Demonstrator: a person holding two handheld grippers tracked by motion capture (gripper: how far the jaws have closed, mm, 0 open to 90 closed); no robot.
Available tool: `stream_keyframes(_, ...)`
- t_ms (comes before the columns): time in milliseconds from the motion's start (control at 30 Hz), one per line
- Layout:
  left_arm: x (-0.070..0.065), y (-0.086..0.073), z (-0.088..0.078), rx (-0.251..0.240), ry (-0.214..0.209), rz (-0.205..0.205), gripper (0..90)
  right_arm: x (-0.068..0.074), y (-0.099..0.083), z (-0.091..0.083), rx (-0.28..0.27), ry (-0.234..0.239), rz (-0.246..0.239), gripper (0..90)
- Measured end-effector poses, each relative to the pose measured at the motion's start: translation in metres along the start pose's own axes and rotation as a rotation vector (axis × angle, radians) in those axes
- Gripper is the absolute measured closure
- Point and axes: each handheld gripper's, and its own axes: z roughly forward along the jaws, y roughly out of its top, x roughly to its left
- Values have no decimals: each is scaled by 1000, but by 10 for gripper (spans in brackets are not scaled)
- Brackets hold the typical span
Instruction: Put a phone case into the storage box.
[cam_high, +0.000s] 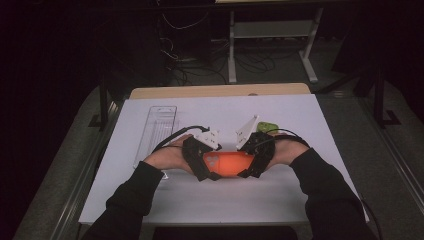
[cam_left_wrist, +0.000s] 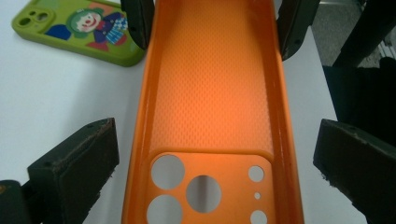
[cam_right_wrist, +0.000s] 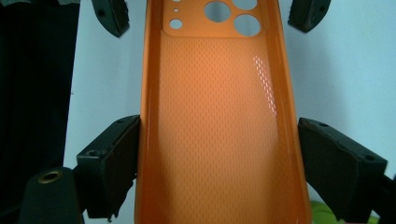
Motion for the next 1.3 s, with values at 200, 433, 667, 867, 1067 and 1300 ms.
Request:
stream_keyframes(200, 0, 0, 8, 36, -10, 10, 0, 1, 1, -1, -6, 0, -7, 152)
stream_keyframes(433, 1, -1, 11, 68, -8, 19, 0, 1, 0, -2, -11, 4, -2, 152)
stream_keyframes(667, 0, -1, 14, 56, -6, 1, 52, 1, 1, -3, -19, 1, -4, 152)
stream_keyframes(867, 0, -1, 13, 60, -2, 8, 132, 1, 1, -3, -19, 5, -7, 152)
stream_keyframes(1067, 1, -1, 12, 66, -8, 20, 151, 1, 0, -3, -16, 6, -5, 151)
stream_keyframes(1300, 0, -1, 12, 71, -7, 5, 160, 0, -1, -1, -23, 14, 4, 140)
